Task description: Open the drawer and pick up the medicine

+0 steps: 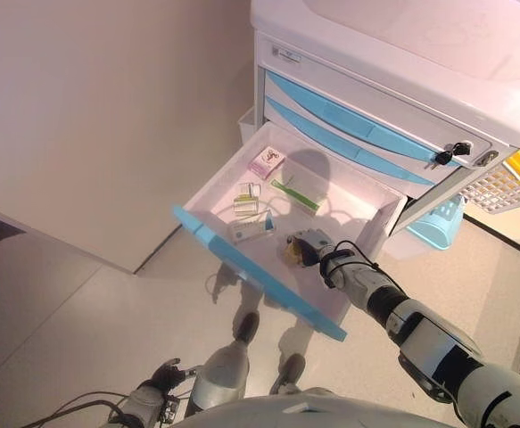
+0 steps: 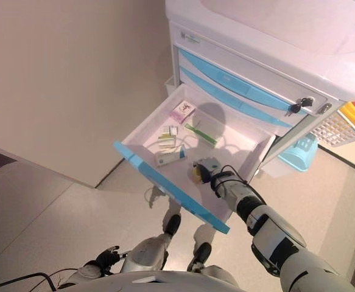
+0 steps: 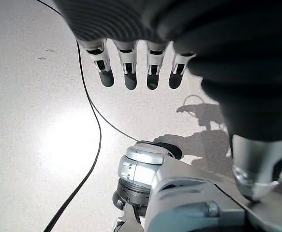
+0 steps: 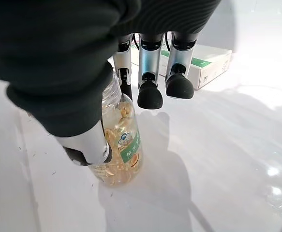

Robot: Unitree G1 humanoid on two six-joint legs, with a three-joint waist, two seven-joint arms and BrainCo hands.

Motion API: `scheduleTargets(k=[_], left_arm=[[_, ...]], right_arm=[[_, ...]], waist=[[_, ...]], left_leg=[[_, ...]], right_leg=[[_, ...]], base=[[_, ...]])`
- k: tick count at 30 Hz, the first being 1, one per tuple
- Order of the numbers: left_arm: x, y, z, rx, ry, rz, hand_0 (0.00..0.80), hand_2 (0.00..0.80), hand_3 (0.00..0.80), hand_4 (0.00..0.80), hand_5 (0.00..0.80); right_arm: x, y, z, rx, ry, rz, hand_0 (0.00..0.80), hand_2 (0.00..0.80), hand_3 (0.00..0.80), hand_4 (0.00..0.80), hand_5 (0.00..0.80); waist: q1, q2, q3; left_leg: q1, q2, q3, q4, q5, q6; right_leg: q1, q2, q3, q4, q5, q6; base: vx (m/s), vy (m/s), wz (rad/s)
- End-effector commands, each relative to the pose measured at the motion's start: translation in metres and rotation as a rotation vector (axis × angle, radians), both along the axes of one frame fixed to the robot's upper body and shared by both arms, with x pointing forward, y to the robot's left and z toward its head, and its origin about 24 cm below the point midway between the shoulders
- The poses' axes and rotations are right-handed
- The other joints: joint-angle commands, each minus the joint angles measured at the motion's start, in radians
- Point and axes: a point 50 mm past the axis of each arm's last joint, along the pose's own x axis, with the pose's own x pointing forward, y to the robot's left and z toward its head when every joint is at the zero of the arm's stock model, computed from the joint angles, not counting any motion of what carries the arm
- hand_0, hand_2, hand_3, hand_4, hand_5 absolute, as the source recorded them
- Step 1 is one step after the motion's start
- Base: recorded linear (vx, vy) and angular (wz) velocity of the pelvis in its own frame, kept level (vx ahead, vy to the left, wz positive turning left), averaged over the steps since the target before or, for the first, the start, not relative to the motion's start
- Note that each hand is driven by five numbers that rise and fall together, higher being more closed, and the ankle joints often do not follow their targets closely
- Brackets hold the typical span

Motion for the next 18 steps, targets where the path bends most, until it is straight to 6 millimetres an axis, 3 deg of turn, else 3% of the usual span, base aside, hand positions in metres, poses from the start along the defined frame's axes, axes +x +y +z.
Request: scheduleTargets(k=[1, 5, 9, 10, 11, 15, 18], left_arm=[[0.007, 0.001, 0.001, 0.022, -0.005, -0.042, 0.000, 0.000, 0.000, 0.000, 0.000], [0.009, 0.010, 0.004, 0.041, -0.001, -0.009, 0.000, 0.000, 0.000, 0.000, 0.000], [0.006, 0.025, 0.007, 0.066, 0.017, 0.038, 0.000, 0.000, 0.000, 0.000, 0.000], [0.006, 0.025, 0.007, 0.066, 0.017, 0.037, 0.000, 0.000, 0.000, 0.000, 0.000], [-0.003, 0.033, 0.007, 0.081, 0.040, 0.060, 0.000, 0.000, 0.000, 0.000, 0.000], [-0.019, 0.039, 0.005, 0.097, 0.073, 0.076, 0.000, 0.000, 0.000, 0.000, 0.000], [-0.028, 0.041, 0.004, 0.103, 0.094, 0.071, 0.000, 0.000, 0.000, 0.000, 0.000]], right_arm=[[0.011, 0.021, 0.023, 0.014, -0.022, 0.072, 0.800, 0.800, 0.800, 0.800, 0.800], [0.008, 0.033, 0.043, -0.002, 0.179, 0.114, 0.800, 0.800, 0.800, 0.800, 0.800], [-0.002, 0.037, 0.096, 0.100, 0.321, 0.225, 0.800, 0.800, 0.800, 0.800, 0.800], [-0.002, 0.037, 0.097, 0.100, 0.322, 0.224, 0.800, 0.800, 0.800, 0.800, 0.800], [-0.007, 0.028, 0.135, 0.201, 0.383, 0.292, 0.800, 0.800, 0.800, 0.800, 0.800], [-0.012, 0.013, 0.191, 0.414, 0.459, 0.376, 0.800, 0.800, 0.800, 0.800, 0.800], [-0.013, 0.015, 0.231, 0.706, 0.469, 0.444, 0.800, 0.800, 0.800, 0.800, 0.800]], waist=[[0.014, -0.034, 0.016], [-0.006, -0.059, 0.015], [-0.037, -0.092, -0.001], [-0.036, -0.091, 0.000], [-0.054, -0.108, -0.020], [-0.072, -0.126, -0.057], [-0.082, -0.135, -0.082]], left_leg=[[0.023, -0.040, 0.014, 0.016, -0.119, 0.026], [0.040, -0.034, 0.028, 0.017, -0.126, 0.027], [0.067, -0.024, 0.057, 0.015, -0.135, 0.026], [0.068, -0.024, 0.058, 0.015, -0.135, 0.026], [0.087, -0.020, 0.074, 0.013, -0.140, 0.025], [0.112, -0.014, 0.098, 0.009, -0.148, 0.024], [0.128, -0.015, 0.109, 0.007, -0.156, 0.025]], right_leg=[[-0.023, -0.050, 0.043, 0.075, -0.010, 0.051], [-0.014, -0.047, 0.062, 0.072, -0.007, 0.050], [0.001, -0.039, 0.094, 0.067, -0.003, 0.049], [0.001, -0.039, 0.095, 0.067, -0.003, 0.049], [0.013, -0.035, 0.112, 0.064, -0.003, 0.051], [0.028, -0.032, 0.131, 0.060, -0.003, 0.056], [0.040, -0.031, 0.143, 0.056, -0.003, 0.061]], base=[[0.000, 0.000, 0.00], [0.019, -0.010, -0.04], [0.052, -0.006, -0.19], [0.100, 0.010, -0.20], [0.103, 0.016, -0.17], [0.097, 0.022, -0.27], [0.083, 0.018, -0.31]])
